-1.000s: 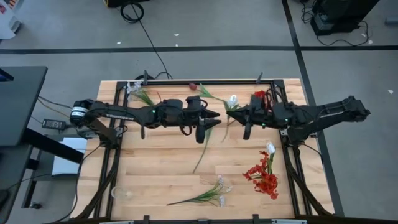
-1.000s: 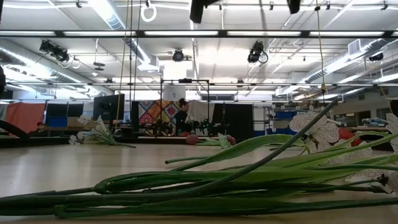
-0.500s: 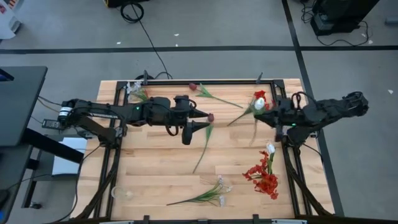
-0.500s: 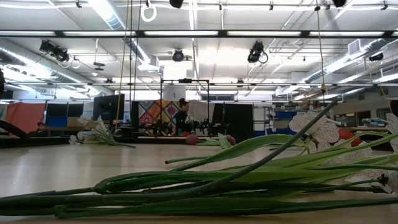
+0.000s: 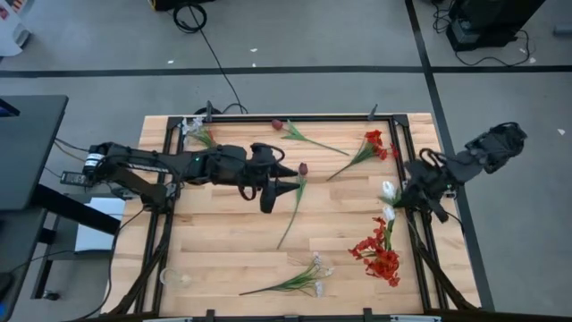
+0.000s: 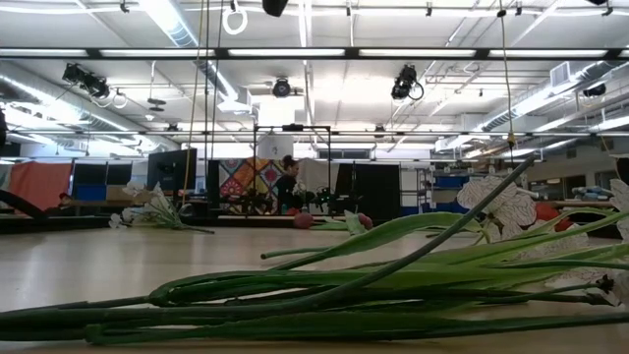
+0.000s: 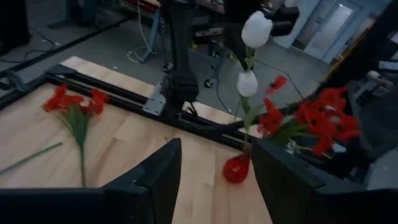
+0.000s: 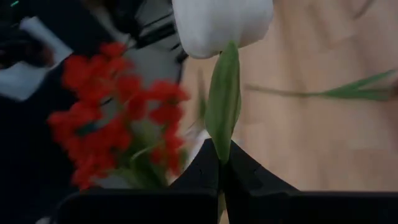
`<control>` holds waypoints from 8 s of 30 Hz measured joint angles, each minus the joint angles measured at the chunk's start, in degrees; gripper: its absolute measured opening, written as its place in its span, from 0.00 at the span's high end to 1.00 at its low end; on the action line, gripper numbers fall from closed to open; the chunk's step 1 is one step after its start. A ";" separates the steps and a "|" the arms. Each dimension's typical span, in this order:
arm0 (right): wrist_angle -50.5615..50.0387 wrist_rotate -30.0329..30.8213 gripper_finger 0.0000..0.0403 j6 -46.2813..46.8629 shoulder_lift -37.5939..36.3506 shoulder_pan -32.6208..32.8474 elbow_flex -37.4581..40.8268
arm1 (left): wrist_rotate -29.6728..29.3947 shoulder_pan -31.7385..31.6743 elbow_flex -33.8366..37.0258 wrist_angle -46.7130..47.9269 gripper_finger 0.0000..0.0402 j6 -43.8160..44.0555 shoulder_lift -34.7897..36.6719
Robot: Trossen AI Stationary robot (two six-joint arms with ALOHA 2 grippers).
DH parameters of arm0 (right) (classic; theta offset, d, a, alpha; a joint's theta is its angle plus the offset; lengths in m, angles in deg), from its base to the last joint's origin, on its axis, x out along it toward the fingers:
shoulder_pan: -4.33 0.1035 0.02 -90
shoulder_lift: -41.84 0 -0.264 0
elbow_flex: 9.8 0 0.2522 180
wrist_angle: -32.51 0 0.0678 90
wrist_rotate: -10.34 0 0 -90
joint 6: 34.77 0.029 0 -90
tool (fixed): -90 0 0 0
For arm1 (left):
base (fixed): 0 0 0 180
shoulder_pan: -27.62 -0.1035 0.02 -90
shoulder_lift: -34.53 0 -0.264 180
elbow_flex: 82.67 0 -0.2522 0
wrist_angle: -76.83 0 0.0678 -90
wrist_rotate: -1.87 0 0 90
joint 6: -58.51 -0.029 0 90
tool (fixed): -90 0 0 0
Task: Sort flowers into vase by color
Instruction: Put the white flower into the red vase, then put the orange flowers into the red vase
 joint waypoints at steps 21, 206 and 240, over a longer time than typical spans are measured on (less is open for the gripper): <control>19.43 39.84 0.98 -8.74 9.81 43.19 2.04 | -5.68 3.32 0.00 0.90 0.50 4.68 -0.07; 56.71 26.16 0.97 -2.14 27.85 -41.42 5.62 | 11.52 -20.42 15.74 10.10 0.54 -13.79 22.97; 23.96 29.67 0.97 -31.64 19.46 -13.98 -5.46 | 11.48 -18.62 30.82 -0.87 0.54 -12.41 36.63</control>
